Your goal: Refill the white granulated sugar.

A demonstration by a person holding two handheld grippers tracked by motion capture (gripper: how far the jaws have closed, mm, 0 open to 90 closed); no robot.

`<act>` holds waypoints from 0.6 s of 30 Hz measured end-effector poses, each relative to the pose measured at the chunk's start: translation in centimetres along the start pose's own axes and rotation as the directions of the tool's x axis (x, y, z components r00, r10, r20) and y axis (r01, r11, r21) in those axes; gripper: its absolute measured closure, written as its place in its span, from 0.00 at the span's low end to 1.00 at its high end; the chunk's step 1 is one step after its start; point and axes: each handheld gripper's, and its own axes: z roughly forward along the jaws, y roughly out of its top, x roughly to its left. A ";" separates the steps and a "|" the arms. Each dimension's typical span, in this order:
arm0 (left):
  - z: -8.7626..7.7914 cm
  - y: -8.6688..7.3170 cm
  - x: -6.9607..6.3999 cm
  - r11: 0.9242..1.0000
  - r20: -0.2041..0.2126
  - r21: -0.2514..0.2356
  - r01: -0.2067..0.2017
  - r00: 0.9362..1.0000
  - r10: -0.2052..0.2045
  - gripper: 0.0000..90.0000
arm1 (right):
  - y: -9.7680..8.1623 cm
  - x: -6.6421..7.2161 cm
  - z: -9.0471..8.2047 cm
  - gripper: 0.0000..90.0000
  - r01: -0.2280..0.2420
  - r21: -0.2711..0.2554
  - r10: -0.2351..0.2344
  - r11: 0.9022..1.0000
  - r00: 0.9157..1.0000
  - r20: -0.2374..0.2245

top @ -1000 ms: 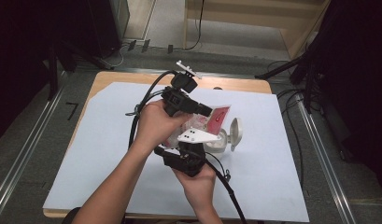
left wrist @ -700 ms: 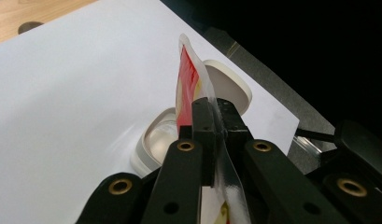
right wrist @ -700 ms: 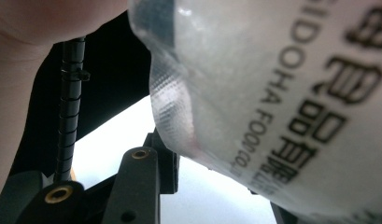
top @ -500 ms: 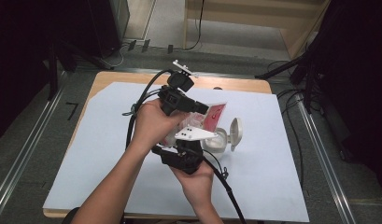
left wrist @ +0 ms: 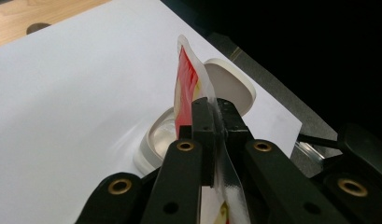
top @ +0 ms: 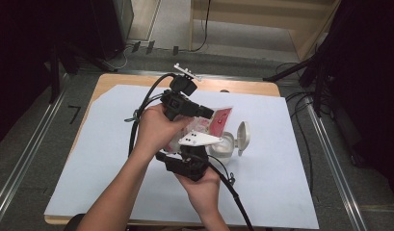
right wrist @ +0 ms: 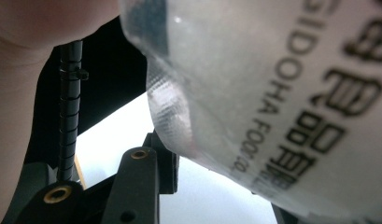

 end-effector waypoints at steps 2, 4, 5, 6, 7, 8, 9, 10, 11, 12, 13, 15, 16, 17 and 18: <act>0.0 0.0 -0.1 1.000 -0.003 0.009 -0.004 1.000 0.004 0.98 | 0.0 0.0 -0.1 0.70 0.003 0.001 -0.003 1.000 1.000 0.001; 0.1 0.0 -0.1 1.000 0.005 0.001 -0.003 1.000 0.003 0.98 | -0.1 0.1 -0.2 0.70 0.005 0.000 -0.005 1.000 1.000 0.001; 0.1 0.0 -0.2 1.000 0.006 0.000 -0.003 1.000 0.003 0.98 | -0.1 0.1 -0.3 0.70 0.006 0.001 -0.006 1.000 1.000 0.003; 0.1 0.0 -0.3 1.000 0.005 0.000 0.002 1.000 -0.002 0.98 | -0.1 0.1 -0.3 0.70 0.006 0.001 -0.006 1.000 1.000 0.003; 0.1 0.0 -0.3 1.000 0.002 0.005 -0.003 1.000 0.003 0.98 | -0.1 0.1 -0.5 0.70 0.004 0.006 -0.004 1.000 1.000 0.003; 0.1 0.0 -0.4 1.000 0.004 0.004 -0.004 1.000 0.004 0.98 | -0.1 0.1 -0.5 0.70 0.004 0.006 -0.004 1.000 1.000 0.003; 0.1 0.0 -0.5 1.000 0.008 -0.002 -0.004 1.000 0.004 0.98 | -0.1 0.1 -0.5 0.70 0.005 0.005 -0.005 1.000 1.000 0.004; 0.1 0.0 -0.5 1.000 0.004 0.000 -0.006 1.000 0.006 0.98 | -0.1 0.1 -0.6 0.70 0.004 0.003 -0.004 1.000 1.000 0.006; 0.1 0.0 -0.5 1.000 0.004 -0.001 -0.003 1.000 0.003 0.98 | -0.1 0.1 -0.6 0.70 0.005 0.003 -0.005 1.000 1.000 0.006; 0.1 -0.1 -0.5 1.000 0.003 0.002 -0.004 1.000 0.004 0.98 | -0.1 0.1 -0.5 0.70 0.003 0.004 -0.003 1.000 1.000 0.004; 0.1 -0.1 -0.5 1.000 0.003 -0.003 0.000 1.000 0.000 0.98 | -0.1 0.1 -0.5 0.70 0.000 0.009 0.000 1.000 1.000 0.002; 0.1 -0.1 -0.3 1.000 0.007 0.004 -0.001 1.000 0.001 0.98 | -0.1 0.1 -0.5 0.70 0.002 0.010 -0.002 1.000 1.000 0.002; 0.1 -0.1 -0.3 1.000 0.007 0.004 -0.002 1.000 0.001 0.98 | -0.1 0.1 -0.5 0.70 0.002 0.010 -0.002 1.000 1.000 0.002; 0.1 -0.1 -0.3 1.000 0.011 0.005 -0.002 1.000 0.002 0.98 | -0.1 0.2 -0.5 0.70 0.003 0.012 -0.003 1.000 1.000 0.003; 0.2 -0.1 -0.3 1.000 0.013 0.001 0.004 1.000 -0.004 0.98 | -0.1 0.2 -0.5 0.70 0.003 0.012 -0.003 1.000 1.000 0.003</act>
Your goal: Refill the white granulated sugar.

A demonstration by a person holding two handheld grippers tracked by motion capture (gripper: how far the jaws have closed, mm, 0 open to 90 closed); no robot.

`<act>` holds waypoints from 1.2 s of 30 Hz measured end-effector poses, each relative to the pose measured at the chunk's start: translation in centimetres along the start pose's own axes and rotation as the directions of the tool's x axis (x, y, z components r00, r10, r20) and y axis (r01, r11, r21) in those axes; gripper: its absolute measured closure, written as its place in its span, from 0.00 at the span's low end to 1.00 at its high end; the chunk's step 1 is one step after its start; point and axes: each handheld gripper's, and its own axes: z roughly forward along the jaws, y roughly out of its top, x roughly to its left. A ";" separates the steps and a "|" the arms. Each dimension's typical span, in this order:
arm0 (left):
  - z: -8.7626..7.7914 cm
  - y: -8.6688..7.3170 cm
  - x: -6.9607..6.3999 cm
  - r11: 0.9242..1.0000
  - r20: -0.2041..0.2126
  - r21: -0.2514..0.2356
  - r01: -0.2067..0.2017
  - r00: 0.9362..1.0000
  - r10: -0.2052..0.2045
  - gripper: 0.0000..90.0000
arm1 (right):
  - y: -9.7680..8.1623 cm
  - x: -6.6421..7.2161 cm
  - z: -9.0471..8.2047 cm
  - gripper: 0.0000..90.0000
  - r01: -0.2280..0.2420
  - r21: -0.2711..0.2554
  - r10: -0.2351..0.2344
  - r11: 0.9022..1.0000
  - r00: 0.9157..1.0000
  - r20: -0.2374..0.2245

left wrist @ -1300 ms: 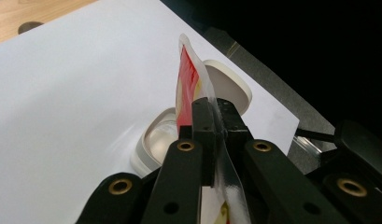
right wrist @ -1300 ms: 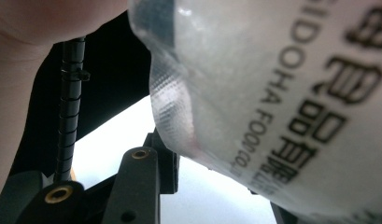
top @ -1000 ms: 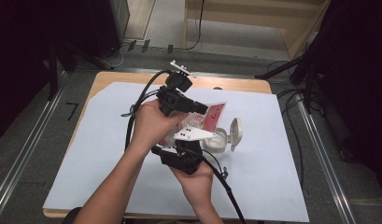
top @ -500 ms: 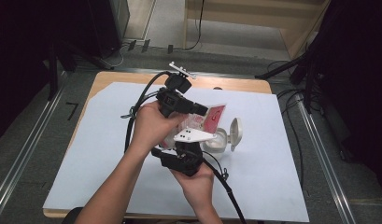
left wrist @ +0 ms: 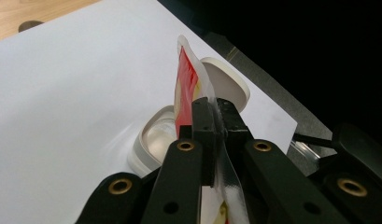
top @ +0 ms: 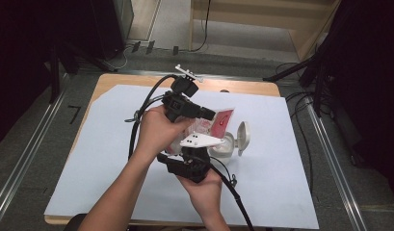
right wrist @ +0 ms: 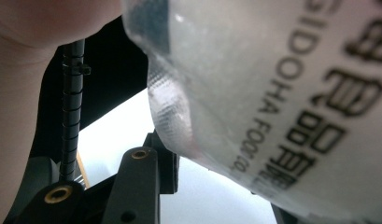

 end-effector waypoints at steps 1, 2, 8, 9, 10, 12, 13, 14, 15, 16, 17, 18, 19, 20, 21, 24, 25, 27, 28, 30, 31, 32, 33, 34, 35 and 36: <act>0.0 0.0 0.0 1.000 -0.001 0.007 0.000 1.000 0.000 0.98 | 0.0 0.0 0.0 0.70 -0.001 -0.002 0.001 1.000 1.000 0.000; 0.0 0.1 0.0 1.000 0.000 0.011 0.005 1.000 -0.005 0.98 | 0.0 0.0 0.0 0.70 -0.001 -0.002 0.001 1.000 1.000 0.001; 0.1 0.1 0.0 1.000 0.016 0.013 0.009 1.000 -0.009 0.98 | -0.1 0.1 -0.1 0.70 0.003 -0.007 -0.003 1.000 1.000 0.000; 0.1 0.1 0.0 1.000 0.008 0.019 0.008 1.000 -0.008 0.98 | -0.1 0.1 -0.1 0.70 0.003 -0.006 -0.003 1.000 1.000 -0.001; 0.1 0.1 -0.1 1.000 0.007 0.018 0.007 1.000 -0.007 0.98 | -0.1 0.1 -0.1 0.70 0.003 -0.007 -0.003 1.000 1.000 -0.001; 0.2 0.1 -0.3 1.000 0.008 0.017 0.005 1.000 -0.005 0.98 | -0.1 0.1 -0.2 0.70 0.000 -0.008 0.000 1.000 1.000 -0.002; 0.2 0.1 -0.3 1.000 0.008 0.014 0.005 1.000 -0.005 0.98 | -0.1 0.1 -0.2 0.70 0.000 -0.008 0.000 1.000 1.000 -0.002; 0.2 0.1 -0.3 1.000 0.008 0.019 0.000 1.000 0.000 0.98 | -0.1 0.1 -0.3 0.70 0.000 -0.008 0.000 1.000 1.000 -0.002; 0.2 0.1 -0.3 1.000 0.008 0.022 -0.003 1.000 0.003 0.98 | -0.2 0.1 -0.3 0.71 0.003 -0.009 -0.003 1.000 1.000 -0.002; 0.2 0.1 -0.3 1.000 0.011 0.022 -0.004 1.000 0.004 0.98 | -0.2 0.1 -0.3 0.71 0.003 -0.013 -0.003 1.000 1.000 0.000; 0.2 0.1 -0.4 1.000 0.010 0.023 -0.004 1.000 0.004 0.98 | -0.2 0.1 -0.3 0.71 0.004 -0.018 -0.004 1.000 1.000 0.002; 0.2 0.1 -0.4 1.000 0.010 0.023 -0.004 1.000 0.004 0.98 | -0.3 0.1 -0.3 0.71 0.004 -0.021 -0.004 1.000 1.000 0.004; 0.2 0.1 -0.3 1.000 0.011 0.022 -0.004 1.000 0.003 0.98 | -0.3 0.1 -0.3 0.71 0.005 -0.022 -0.005 1.000 1.000 0.006; 0.2 0.1 -0.3 1.000 0.012 0.022 -0.003 1.000 0.003 0.98 | -0.3 0.1 -0.3 0.71 0.005 -0.021 -0.005 1.000 1.000 0.006; 0.2 0.1 -0.3 1.000 0.012 0.021 -0.002 1.000 0.002 0.98 | -0.3 0.1 -0.3 0.71 0.005 -0.021 -0.005 1.000 1.000 0.005; 0.3 0.2 -0.4 1.000 0.011 0.021 -0.001 1.000 0.001 0.98 | -0.3 0.1 -0.3 0.71 0.003 -0.022 -0.003 1.000 1.000 0.006; 0.3 0.2 -0.4 1.000 0.012 0.019 0.003 1.000 -0.003 0.98 | -0.2 0.1 -0.3 0.71 0.004 -0.021 -0.004 1.000 1.000 0.005; 0.3 0.3 -0.2 1.000 0.016 0.027 0.002 1.000 -0.002 0.98 | -0.2 0.0 -0.3 0.71 0.004 -0.020 -0.004 1.000 1.000 0.003; 0.4 0.4 -0.2 1.000 0.019 0.023 0.010 1.000 -0.010 0.98 | -0.1 0.0 -0.3 0.71 0.000 -0.019 0.000 1.000 1.000 0.003; 0.4 0.5 -0.1 0.999 0.018 0.032 0.010 1.000 -0.010 0.98 | -0.1 0.0 -0.3 0.70 0.000 -0.016 0.000 1.000 1.000 0.004; 0.4 0.5 -0.1 1.000 0.021 0.030 0.008 1.000 -0.009 0.98 | 0.0 0.0 -0.3 0.70 -0.002 -0.018 0.002 1.000 1.000 0.003; 0.4 0.6 0.0 0.999 0.025 0.037 0.005 1.000 -0.006 0.98 | 0.0 -0.1 -0.3 0.70 -0.005 -0.018 0.005 1.000 1.000 0.003; 0.4 0.7 0.0 0.999 0.023 0.041 0.005 1.000 -0.006 0.98 | 0.1 -0.1 -0.3 0.70 -0.007 -0.020 0.007 1.000 1.000 0.004; 0.5 0.8 0.0 0.999 0.024 0.039 0.005 1.000 -0.006 0.98 | 0.1 -0.1 -0.3 0.70 -0.008 -0.022 0.008 1.000 1.000 0.003; 0.4 0.9 -0.1 0.999 0.018 0.047 0.003 1.000 -0.004 0.98 | 0.1 -0.1 -0.3 0.69 -0.011 -0.022 0.011 1.000 1.000 0.003; 0.5 1.0 -0.1 0.999 0.021 0.043 0.000 1.000 -0.001 0.98 | 0.2 -0.1 -0.3 0.69 -0.012 -0.026 0.012 1.000 1.000 0.003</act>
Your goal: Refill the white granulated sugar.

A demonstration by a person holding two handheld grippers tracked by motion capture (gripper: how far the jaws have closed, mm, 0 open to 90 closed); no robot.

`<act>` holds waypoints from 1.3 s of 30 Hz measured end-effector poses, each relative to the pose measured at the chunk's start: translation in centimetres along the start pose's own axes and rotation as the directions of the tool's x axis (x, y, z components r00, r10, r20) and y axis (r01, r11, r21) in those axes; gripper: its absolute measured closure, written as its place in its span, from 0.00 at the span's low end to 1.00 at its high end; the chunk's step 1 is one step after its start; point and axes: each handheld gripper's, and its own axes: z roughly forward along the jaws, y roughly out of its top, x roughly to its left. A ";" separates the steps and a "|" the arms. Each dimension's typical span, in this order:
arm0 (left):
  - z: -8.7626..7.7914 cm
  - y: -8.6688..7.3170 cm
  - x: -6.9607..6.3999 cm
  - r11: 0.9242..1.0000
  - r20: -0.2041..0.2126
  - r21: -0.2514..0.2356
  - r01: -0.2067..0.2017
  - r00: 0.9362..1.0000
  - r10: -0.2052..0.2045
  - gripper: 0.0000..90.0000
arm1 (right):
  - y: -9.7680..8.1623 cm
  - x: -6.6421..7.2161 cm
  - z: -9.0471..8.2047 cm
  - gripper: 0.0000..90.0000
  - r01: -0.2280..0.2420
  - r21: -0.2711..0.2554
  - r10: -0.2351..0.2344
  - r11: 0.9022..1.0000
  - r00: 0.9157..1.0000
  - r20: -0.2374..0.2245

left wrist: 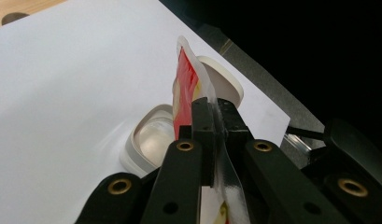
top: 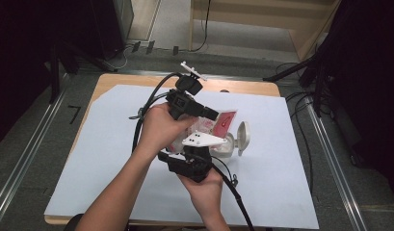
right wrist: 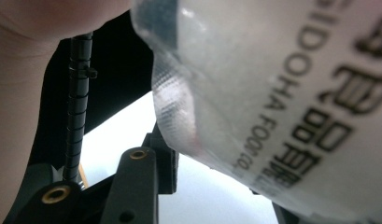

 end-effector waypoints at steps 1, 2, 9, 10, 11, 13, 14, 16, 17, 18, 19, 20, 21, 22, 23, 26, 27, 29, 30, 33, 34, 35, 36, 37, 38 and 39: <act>0.0 0.1 0.0 1.000 -0.001 0.002 -0.003 1.000 0.003 0.98 | 0.0 0.0 0.0 0.68 -0.004 -0.006 0.004 1.000 1.000 -0.003; -0.1 0.1 -0.1 1.000 -0.006 0.008 -0.010 1.000 0.010 0.98 | 0.1 0.0 0.0 0.68 -0.003 -0.010 0.003 1.000 1.000 -0.003; -0.1 0.0 -0.1 1.000 -0.015 0.007 -0.010 1.000 0.010 0.98 | 0.0 0.0 0.0 0.68 0.001 -0.007 -0.001 1.000 1.000 -0.003; -0.1 -0.1 -0.2 1.000 -0.013 0.003 -0.010 1.000 0.010 0.98 | 0.0 0.1 0.0 0.68 0.003 -0.007 -0.003 1.000 1.000 -0.003; -0.1 -0.1 -0.2 1.000 -0.014 0.004 -0.014 1.000 0.014 0.98 | 0.0 0.0 0.1 0.68 0.005 -0.006 -0.005 1.000 1.000 -0.003; -0.1 -0.2 -0.2 1.000 -0.014 -0.003 -0.011 1.000 0.011 0.98 | -0.1 0.0 0.1 0.68 0.010 -0.004 -0.010 1.000 1.000 0.001; -0.1 -0.2 -0.2 1.000 -0.013 -0.003 -0.012 1.000 0.012 0.98 | -0.1 0.0 0.1 0.68 0.010 -0.004 -0.010 1.000 1.000 0.001; -0.2 -0.2 -0.2 1.000 -0.021 0.007 -0.017 1.000 0.017 0.98 | -0.2 0.0 0.2 0.68 0.019 -0.003 -0.019 1.000 1.000 0.002; -0.2 -0.3 -0.2 1.000 -0.019 0.009 -0.020 1.000 0.020 0.98 | -0.3 0.1 0.3 0.67 0.025 -0.002 -0.025 1.000 1.000 0.004; -0.2 -0.3 -0.2 1.000 -0.021 0.013 -0.025 0.999 0.026 0.98 | -0.3 0.1 0.3 0.67 0.025 -0.002 -0.025 1.000 1.000 0.004; -0.3 -0.4 -0.3 0.999 -0.023 0.010 -0.030 0.999 0.030 0.99 | -0.3 0.1 0.3 0.67 0.029 -0.004 -0.029 1.000 1.000 0.007; -0.4 -0.4 -0.3 0.999 -0.026 0.013 -0.035 0.999 0.035 0.99 | -0.4 0.2 0.4 0.66 0.037 -0.002 -0.037 0.999 0.999 0.013; -0.5 -0.5 -0.3 0.999 -0.030 0.018 -0.035 0.999 0.036 0.99 | -0.6 0.2 0.5 0.67 0.050 0.000 -0.050 0.999 0.999 0.018; -0.5 -0.5 -0.3 0.999 -0.030 0.018 -0.035 0.999 0.036 0.99 | -0.6 0.2 0.5 0.67 0.050 0.000 -0.050 0.999 0.999 0.018; -0.5 -0.6 -0.3 0.999 -0.028 0.015 -0.035 0.999 0.036 0.99 | -0.6 0.3 0.5 0.66 0.056 0.000 -0.056 0.998 0.998 0.021; -0.7 -0.8 -0.3 0.999 -0.030 0.024 -0.048 0.998 0.049 0.99 | -0.9 0.4 0.7 0.65 0.058 -0.004 -0.058 0.998 0.998 0.017; -0.8 -0.9 -0.3 0.999 -0.029 0.022 -0.049 0.998 0.050 0.99 | -1.0 0.4 0.8 0.64 0.053 -0.007 -0.053 0.999 0.999 0.009; -1.0 -1.2 -0.4 0.999 -0.034 0.019 -0.042 0.998 0.043 0.99 | -1.1 0.2 0.9 0.65 0.032 -0.013 -0.032 0.999 0.999 -0.013; -1.0 -1.2 -0.4 0.999 -0.034 0.019 -0.042 0.998 0.043 0.99 | -1.1 0.2 0.9 0.65 0.032 -0.013 -0.032 0.999 0.999 -0.013; -1.1 -1.5 -0.3 0.999 -0.025 0.010 -0.041 0.999 0.041 0.99 | -1.5 0.3 1.1 0.64 0.044 -0.029 -0.044 0.999 0.999 -0.009; -1.2 -1.5 -0.3 0.999 -0.029 0.018 -0.046 0.998 0.047 0.99 | -1.6 0.3 1.2 0.63 0.048 -0.033 -0.048 0.998 0.999 -0.008; -1.3 -1.6 -0.2 0.999 -0.032 0.018 -0.050 0.998 0.051 1.00 | -1.7 0.3 1.3 0.63 0.058 -0.028 -0.058 0.998 0.998 -0.004; -1.4 -1.7 -0.3 0.999 -0.039 0.027 -0.046 0.998 0.048 1.00 | -1.8 0.4 1.5 0.63 0.073 -0.024 -0.073 0.997 0.997 0.007; -1.5 -1.7 -0.3 0.999 -0.041 0.030 -0.045 0.998 0.046 1.00 | -1.9 0.4 1.5 0.62 0.078 -0.017 -0.078 0.997 0.997 0.013; -1.5 -1.8 -0.2 0.998 -0.043 0.028 -0.047 0.998 0.048 1.00 | -1.9 0.4 1.6 0.62 0.081 -0.016 -0.081 0.997 0.997 0.014; -1.6 -1.9 -0.2 0.998 -0.044 0.026 -0.050 0.998 0.051 1.00 | -2.0 0.4 1.6 0.61 0.078 -0.012 -0.078 0.997 0.997 0.012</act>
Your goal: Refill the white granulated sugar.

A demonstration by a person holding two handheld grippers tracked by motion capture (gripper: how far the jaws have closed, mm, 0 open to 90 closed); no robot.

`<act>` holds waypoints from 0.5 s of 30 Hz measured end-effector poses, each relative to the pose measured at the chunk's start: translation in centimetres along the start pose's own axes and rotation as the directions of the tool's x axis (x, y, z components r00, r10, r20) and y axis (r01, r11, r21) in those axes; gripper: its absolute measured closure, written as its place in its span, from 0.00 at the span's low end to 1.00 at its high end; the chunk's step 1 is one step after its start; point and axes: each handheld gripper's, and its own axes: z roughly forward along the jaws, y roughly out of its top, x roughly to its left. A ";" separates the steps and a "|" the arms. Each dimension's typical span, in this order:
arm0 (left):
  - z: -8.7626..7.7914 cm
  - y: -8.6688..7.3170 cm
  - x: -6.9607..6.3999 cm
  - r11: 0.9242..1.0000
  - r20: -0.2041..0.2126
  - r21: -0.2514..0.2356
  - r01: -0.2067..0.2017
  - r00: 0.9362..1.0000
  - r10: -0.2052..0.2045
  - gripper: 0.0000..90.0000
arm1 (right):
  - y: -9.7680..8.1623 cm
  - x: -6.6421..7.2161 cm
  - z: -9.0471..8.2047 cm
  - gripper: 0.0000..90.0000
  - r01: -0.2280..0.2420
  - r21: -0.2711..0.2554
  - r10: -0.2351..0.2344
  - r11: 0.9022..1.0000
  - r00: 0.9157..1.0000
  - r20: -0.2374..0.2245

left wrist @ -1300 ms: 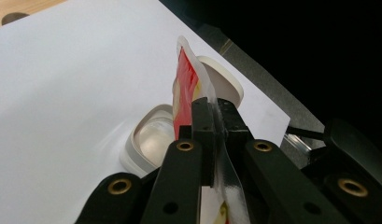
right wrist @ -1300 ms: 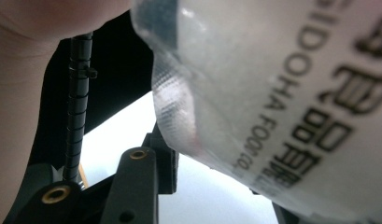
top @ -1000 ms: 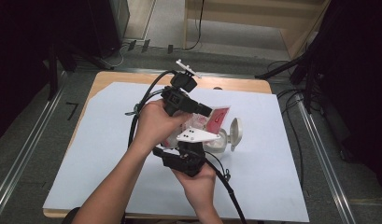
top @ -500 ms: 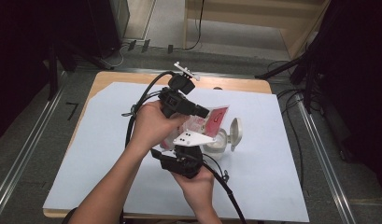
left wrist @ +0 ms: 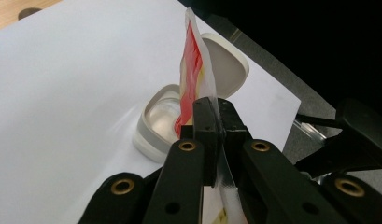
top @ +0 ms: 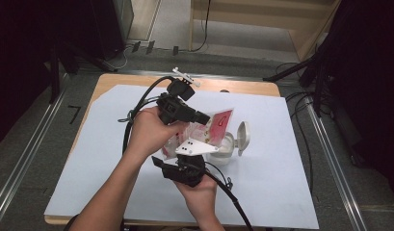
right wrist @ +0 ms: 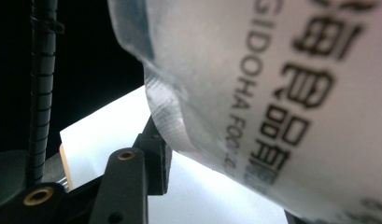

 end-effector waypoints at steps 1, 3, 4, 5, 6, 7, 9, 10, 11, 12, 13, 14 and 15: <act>-0.1 -0.1 0.0 1.000 -0.001 0.003 0.002 1.000 -0.002 0.99 | -0.1 0.0 0.1 0.61 -0.001 0.000 0.001 1.000 1.000 0.000; -0.2 -0.3 0.2 1.000 0.005 0.003 0.001 1.000 -0.001 0.99 | -0.2 0.1 0.2 0.61 0.005 0.007 -0.005 1.000 1.000 0.001; -0.2 -0.4 0.2 1.000 0.005 -0.003 0.005 1.000 -0.005 1.00 | -0.2 0.1 0.2 0.61 0.009 0.008 -0.009 1.000 1.000 0.004; -0.2 -0.5 0.2 1.000 0.007 -0.002 0.006 1.000 -0.006 1.00 | -0.2 0.1 0.2 0.61 0.008 0.011 -0.008 1.000 1.000 0.003; -0.3 -0.5 0.3 1.000 0.006 0.000 0.003 1.000 -0.003 1.00 | -0.3 0.1 0.3 0.61 0.007 0.017 -0.007 1.000 1.000 0.000; -0.3 -0.6 0.3 1.000 0.005 0.005 0.004 1.000 -0.004 1.00 | -0.3 0.1 0.3 0.61 0.007 0.017 -0.007 1.000 1.000 0.000; -0.4 -0.7 0.3 1.000 0.009 0.006 0.006 1.000 -0.006 0.99 | -0.5 0.1 0.4 0.62 0.002 0.017 -0.002 1.000 1.000 -0.008; -0.4 -0.8 0.4 1.000 0.010 0.007 0.007 1.000 -0.007 1.00 | -0.6 0.0 0.4 0.62 -0.004 0.017 0.005 1.000 1.000 -0.013; -0.5 -0.8 0.5 1.000 0.012 0.014 0.004 1.000 -0.005 1.00 | -0.6 0.0 0.4 0.62 -0.004 0.017 0.005 1.000 1.000 -0.013; -0.5 -0.9 0.5 1.000 0.006 0.020 0.002 1.000 -0.003 0.99 | -0.7 0.0 0.4 0.63 -0.006 0.019 0.006 1.000 1.000 -0.012; -0.5 -0.9 0.6 1.000 0.011 0.015 0.010 1.000 -0.010 0.99 | -0.7 -0.1 0.4 0.62 -0.006 0.021 0.006 1.000 1.000 -0.013; -0.5 -1.0 0.6 1.000 0.016 0.017 0.014 1.000 -0.014 0.99 | -0.8 -0.1 0.4 0.62 -0.005 0.023 0.006 1.000 1.000 -0.016; -0.6 -1.0 0.7 1.000 0.016 0.019 0.005 1.000 -0.005 0.99 | -0.8 -0.1 0.5 0.62 -0.011 0.027 0.011 1.000 1.000 -0.017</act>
